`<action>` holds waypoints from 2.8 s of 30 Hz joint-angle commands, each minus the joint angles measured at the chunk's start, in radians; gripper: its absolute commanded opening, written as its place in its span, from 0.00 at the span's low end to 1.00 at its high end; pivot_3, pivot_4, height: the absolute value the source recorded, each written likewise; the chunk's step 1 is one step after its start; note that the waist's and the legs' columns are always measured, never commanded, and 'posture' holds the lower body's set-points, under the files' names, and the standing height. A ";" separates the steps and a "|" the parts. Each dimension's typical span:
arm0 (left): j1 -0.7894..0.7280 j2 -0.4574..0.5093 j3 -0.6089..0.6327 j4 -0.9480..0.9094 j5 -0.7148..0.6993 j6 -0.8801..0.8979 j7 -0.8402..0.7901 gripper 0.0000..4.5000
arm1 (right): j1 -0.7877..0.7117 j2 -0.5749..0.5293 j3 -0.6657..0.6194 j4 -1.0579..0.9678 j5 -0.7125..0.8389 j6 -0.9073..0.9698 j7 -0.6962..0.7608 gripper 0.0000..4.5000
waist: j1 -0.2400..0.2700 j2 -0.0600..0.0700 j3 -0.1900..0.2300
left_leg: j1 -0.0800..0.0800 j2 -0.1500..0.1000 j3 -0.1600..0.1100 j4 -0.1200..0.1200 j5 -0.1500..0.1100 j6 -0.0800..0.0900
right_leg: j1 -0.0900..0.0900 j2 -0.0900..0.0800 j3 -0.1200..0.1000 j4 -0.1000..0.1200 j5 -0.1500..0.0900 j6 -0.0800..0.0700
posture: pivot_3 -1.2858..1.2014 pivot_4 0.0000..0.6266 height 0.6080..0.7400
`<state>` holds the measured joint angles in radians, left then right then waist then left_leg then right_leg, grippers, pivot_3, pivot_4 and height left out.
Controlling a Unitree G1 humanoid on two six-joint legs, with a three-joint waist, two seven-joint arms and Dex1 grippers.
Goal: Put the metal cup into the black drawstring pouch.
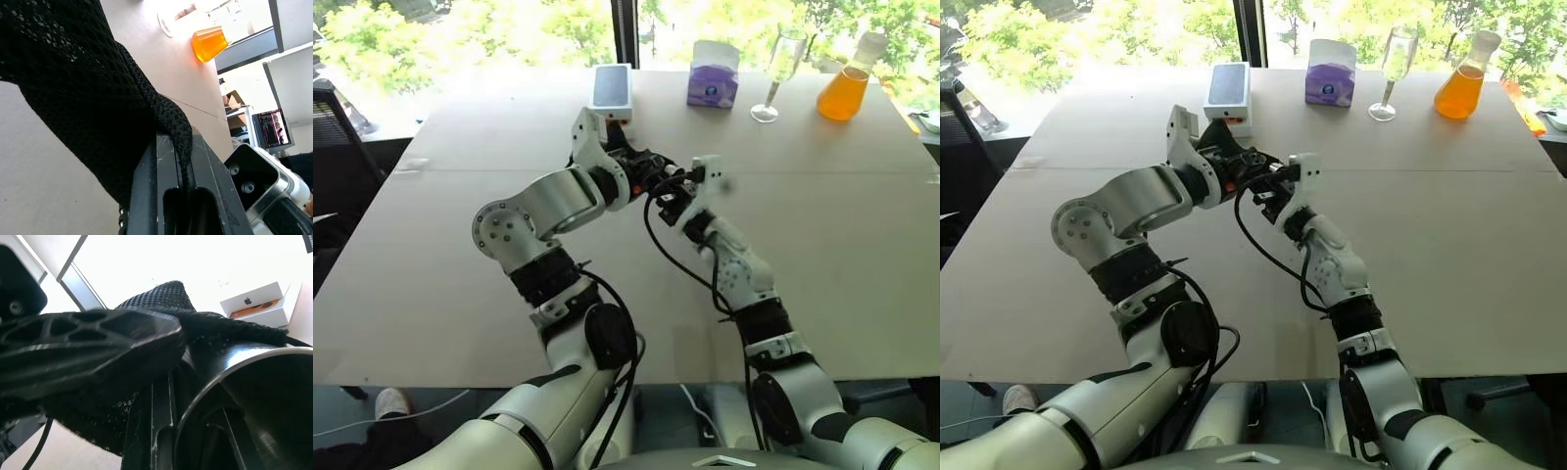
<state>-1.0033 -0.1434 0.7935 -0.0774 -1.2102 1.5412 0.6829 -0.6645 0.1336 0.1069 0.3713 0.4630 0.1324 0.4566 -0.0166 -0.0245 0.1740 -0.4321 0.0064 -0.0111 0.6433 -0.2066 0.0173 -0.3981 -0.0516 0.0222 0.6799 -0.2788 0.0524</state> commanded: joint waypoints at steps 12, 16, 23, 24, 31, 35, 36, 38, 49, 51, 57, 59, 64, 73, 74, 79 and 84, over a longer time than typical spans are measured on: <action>0.057 0.141 -0.194 0.118 -0.278 -0.081 0.093 0.00 | -0.061 -0.115 0.249 0.153 -0.514 -0.475 0.109 0.02 | 0.001 0.000 0.000 | 0.000 0.000 -0.001 0.001 0.000 0.000 | 0.000 0.000 0.000 0.000 0.000 0.000 | 0.52 0.24 1.00; 0.086 0.205 -0.307 0.136 -0.475 -0.133 0.176 0.00 | -0.098 -0.096 0.196 0.226 -0.502 -0.511 0.069 0.02 | -0.001 0.000 0.000 | 0.000 0.000 0.000 0.001 0.000 0.000 | 0.000 0.001 0.000 0.000 0.000 0.000 | 0.52 0.24 1.00; 0.093 0.239 -0.477 0.135 -0.757 -0.400 0.341 0.00 | -0.147 -0.083 0.225 0.319 -0.616 -0.643 0.009 0.02 | 0.006 -0.001 0.000 | 0.000 0.000 -0.001 0.004 0.000 0.000 | 0.002 -0.002 -0.001 0.000 0.000 0.000 | 0.52 0.24 1.00; 0.086 0.222 -0.478 0.137 -0.762 -0.421 0.352 0.00 | -0.156 -0.076 0.226 0.336 -0.636 -0.659 -0.017 0.02 | 0.006 -0.001 0.000 | 0.000 -0.001 -0.001 0.004 0.000 0.000 | 0.002 -0.002 -0.001 0.000 0.000 0.000 | 0.52 0.24 1.00; 0.117 0.058 -0.368 0.025 -0.762 -0.564 0.488 0.00 | -0.221 -0.089 0.213 0.433 -0.775 -0.767 -0.256 0.02 | 0.004 -0.001 0.000 | 0.000 0.000 -0.001 0.004 0.000 0.000 | 0.002 -0.001 -0.001 0.000 0.000 0.000 | 0.52 0.24 1.00; 0.110 0.003 -0.337 0.004 -0.762 -0.589 0.533 0.00 | -0.207 -0.106 0.288 0.478 -0.863 -0.815 -0.250 0.02 | 0.005 -0.001 0.000 | 0.000 0.000 0.000 0.004 0.000 0.000 | 0.002 0.000 0.000 0.000 0.000 0.000 | 0.52 0.24 1.00; 0.112 -0.007 -0.340 0.002 -0.762 -0.585 0.541 0.00 | -0.204 -0.110 0.308 0.489 -0.880 -0.822 -0.234 0.02 | 0.005 -0.001 0.000 | 0.000 0.000 0.000 0.005 0.000 0.000 | 0.003 0.000 0.000 0.000 0.000 0.000 | 0.52 0.24 1.00; 0.143 0.012 -0.359 -0.012 -0.762 -0.553 0.544 0.00 | -0.194 -0.108 0.319 0.500 -0.859 -0.823 -0.170 0.02 | 0.004 -0.001 0.000 | 0.000 -0.001 0.000 0.005 0.000 0.000 | 0.003 0.001 0.000 0.000 0.000 0.000 | 0.52 0.24 1.00; 0.405 0.507 -0.481 -0.142 -0.654 -0.348 0.027 0.00 | 0.042 -0.096 0.200 0.143 -0.414 -0.525 0.196 0.02 | 0.005 0.000 0.000 | 0.001 0.000 -0.002 0.005 0.000 0.000 | 0.003 0.002 -0.002 0.001 0.000 0.000 | 0.52 0.24 1.00; 0.439 0.573 -0.504 -0.185 -0.570 -0.338 -0.108 0.00 | 0.088 -0.096 0.195 0.073 -0.371 -0.450 0.219 0.02 | 0.006 -0.001 0.000 | 0.001 0.000 -0.005 0.006 0.000 0.000 | 0.006 0.001 -0.004 0.000 0.000 0.000 | 0.52 0.24 1.00; 0.517 0.711 -0.586 -0.280 -0.333 -0.377 -0.485 0.00 | 0.124 -0.081 0.188 -0.024 -0.317 -0.310 0.239 0.02 | 0.003 0.000 0.000 | 0.003 -0.001 -0.005 0.004 0.000 0.000 | 0.006 0.003 -0.004 0.000 0.000 -0.001 | 0.52 0.24 1.00; 0.537 0.742 -0.599 -0.273 -0.294 -0.375 -0.561 0.00 | 0.112 -0.073 0.186 -0.029 -0.304 -0.285 0.249 0.02 | 0.003 0.000 0.000 | 0.003 0.000 -0.005 0.004 0.000 0.000 | 0.006 0.003 -0.004 0.000 0.000 -0.001 | 0.52 0.24 1.00; 0.541 0.712 -0.596 -0.218 -0.340 -0.407 -0.548 0.00 | 0.095 -0.029 0.177 -0.024 -0.278 -0.253 0.248 0.02 | 0.003 0.000 0.000 | 0.003 0.000 -0.006 0.003 0.000 0.000 | 0.006 0.002 -0.004 0.000 0.000 -0.001 | 0.52 0.24 1.00; 0.569 0.625 -0.642 -0.244 -0.541 -0.505 -0.393 0.00 | 0.074 0.075 0.136 0.008 -0.205 -0.186 0.250 0.02 | 0.003 0.000 0.000 | 0.002 0.000 -0.006 0.003 0.000 0.000 | 0.005 -0.001 -0.004 0.000 0.000 -0.001 | 0.52 0.24 1.00; 0.576 0.613 -0.645 -0.256 -0.566 -0.526 -0.379 0.00 | 0.070 0.084 0.128 0.004 -0.179 -0.161 0.257 0.02 | 0.004 0.000 0.000 | 0.002 0.000 -0.006 0.003 0.000 0.000 | 0.005 -0.002 -0.004 0.000 0.000 -0.001 | 0.52 0.24 1.00; 0.621 0.585 -0.640 -0.303 -0.683 -0.619 -0.345 0.00 | 0.067 0.094 0.117 -0.051 -0.073 -0.050 0.290 0.02 | 0.003 0.000 0.000 | 0.001 0.000 -0.007 0.003 0.000 0.000 | 0.004 -0.003 -0.004 0.000 0.000 -0.001 | 0.52 0.24 1.00; 0.640 0.598 -0.655 -0.308 -0.758 -0.679 -0.316 0.00 | 0.074 0.051 0.177 -0.083 -0.119 -0.058 0.329 0.02 | 0.003 0.000 0.000 | 0.001 0.001 -0.006 0.003 0.000 0.000 | 0.004 -0.003 -0.004 0.000 0.000 -0.001 | 0.52 0.24 1.00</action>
<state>-0.3450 0.4565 0.1646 -0.3175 -1.9094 0.8692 0.3776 -0.5468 0.1427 0.2340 0.3265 0.3581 0.0804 0.7609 -0.0137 -0.0244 0.1741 -0.4310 0.0068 -0.0175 0.6460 -0.2067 0.0176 -0.3940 -0.0538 0.0180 0.6795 -0.2791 0.0514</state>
